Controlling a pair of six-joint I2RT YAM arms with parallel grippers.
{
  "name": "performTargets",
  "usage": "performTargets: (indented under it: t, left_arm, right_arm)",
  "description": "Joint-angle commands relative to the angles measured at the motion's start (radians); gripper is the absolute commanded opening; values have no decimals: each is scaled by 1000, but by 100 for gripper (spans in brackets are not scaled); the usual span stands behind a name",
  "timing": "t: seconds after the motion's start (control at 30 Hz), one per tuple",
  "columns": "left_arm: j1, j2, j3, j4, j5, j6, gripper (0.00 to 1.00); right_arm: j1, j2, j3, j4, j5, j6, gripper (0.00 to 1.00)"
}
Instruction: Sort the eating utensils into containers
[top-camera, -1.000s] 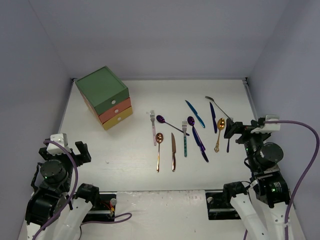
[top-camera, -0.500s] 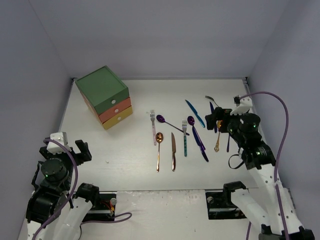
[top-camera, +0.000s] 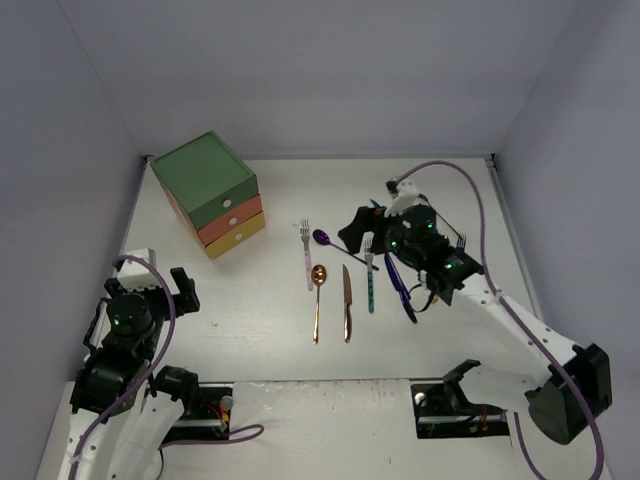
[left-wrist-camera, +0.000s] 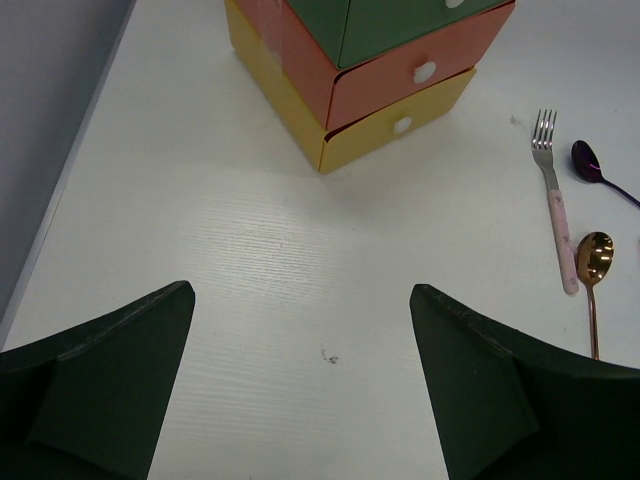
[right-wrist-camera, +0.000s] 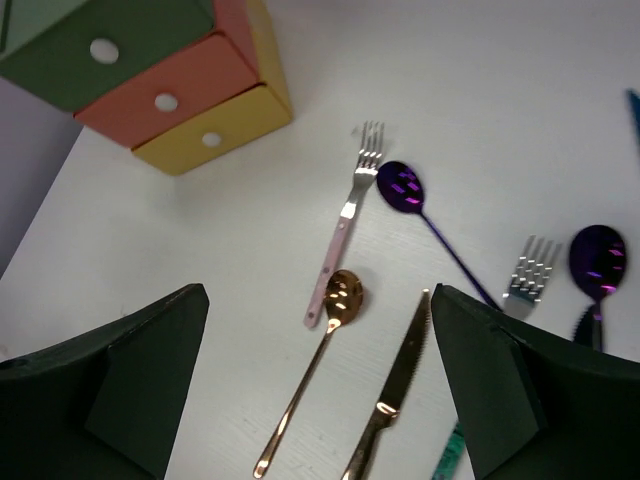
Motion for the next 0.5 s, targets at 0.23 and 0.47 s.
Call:
performTargets:
  t: [0.23,0.47]
  left_arm:
    - [23,35,4,74,-28,-12,87]
    - [38,60,8,65,-30,-23,87]
  right_arm:
    - [184,384,60,543,48,206,75]
    - [239,613,142,715,51,323,68]
